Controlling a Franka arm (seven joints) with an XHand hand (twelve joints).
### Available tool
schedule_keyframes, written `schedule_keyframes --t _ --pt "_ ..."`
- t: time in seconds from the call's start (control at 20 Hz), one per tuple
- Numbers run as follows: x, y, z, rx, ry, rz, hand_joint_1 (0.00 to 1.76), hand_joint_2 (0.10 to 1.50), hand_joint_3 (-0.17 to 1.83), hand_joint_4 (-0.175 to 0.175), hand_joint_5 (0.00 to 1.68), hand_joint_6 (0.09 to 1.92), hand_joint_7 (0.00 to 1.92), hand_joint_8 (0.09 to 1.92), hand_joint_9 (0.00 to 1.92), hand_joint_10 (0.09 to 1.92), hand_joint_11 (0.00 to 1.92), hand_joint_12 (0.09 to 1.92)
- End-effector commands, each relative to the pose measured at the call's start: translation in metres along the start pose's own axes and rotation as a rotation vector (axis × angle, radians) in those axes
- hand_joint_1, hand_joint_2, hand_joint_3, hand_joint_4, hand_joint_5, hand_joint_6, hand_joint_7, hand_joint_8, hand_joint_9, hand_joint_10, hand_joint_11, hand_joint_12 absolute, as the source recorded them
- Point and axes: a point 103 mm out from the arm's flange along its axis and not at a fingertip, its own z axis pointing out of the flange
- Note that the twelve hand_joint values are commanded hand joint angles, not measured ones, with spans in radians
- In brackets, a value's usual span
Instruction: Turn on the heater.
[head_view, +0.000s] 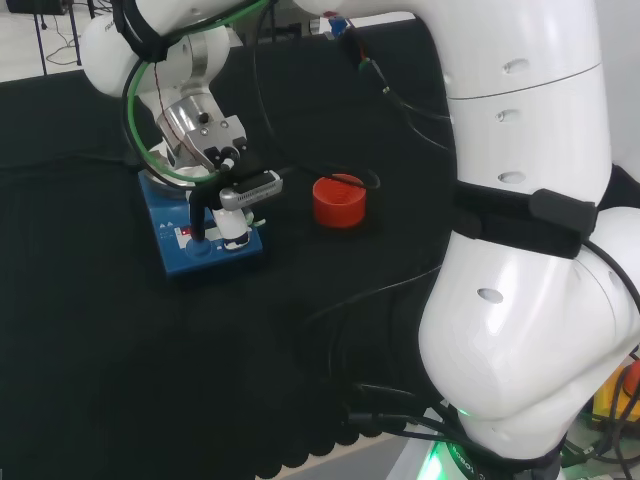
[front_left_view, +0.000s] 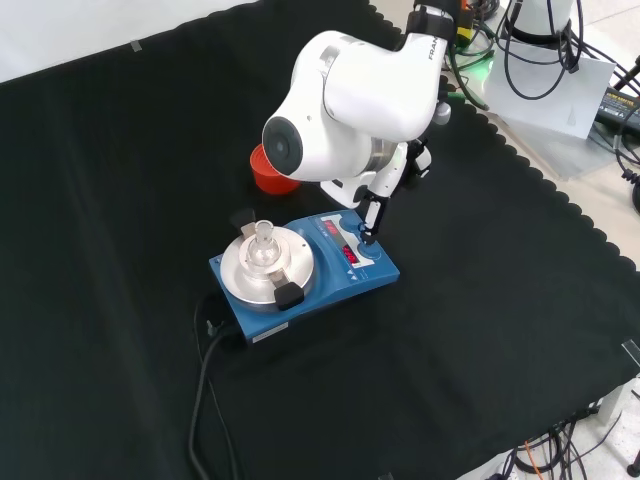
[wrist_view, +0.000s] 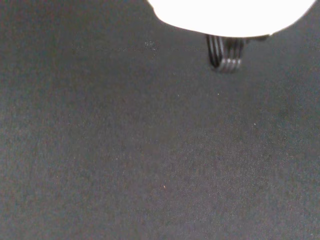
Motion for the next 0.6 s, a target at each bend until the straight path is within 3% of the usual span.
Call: schedule_keyframes --t 0.05,0.6 --pt "-0.0014 0.0021 0.0013 0.007 -0.006 0.003 1.47 0.53 1.24 -0.024 0.21 0.09 1.48 1.89 1.66 1.59 1.4 1.44" --pt "-0.0022 0.0072 0.0036 0.014 0.0 0.002 1.47 0.53 1.24 -0.025 0.22 0.09 1.48 1.89 1.66 1.59 1.4 1.44"
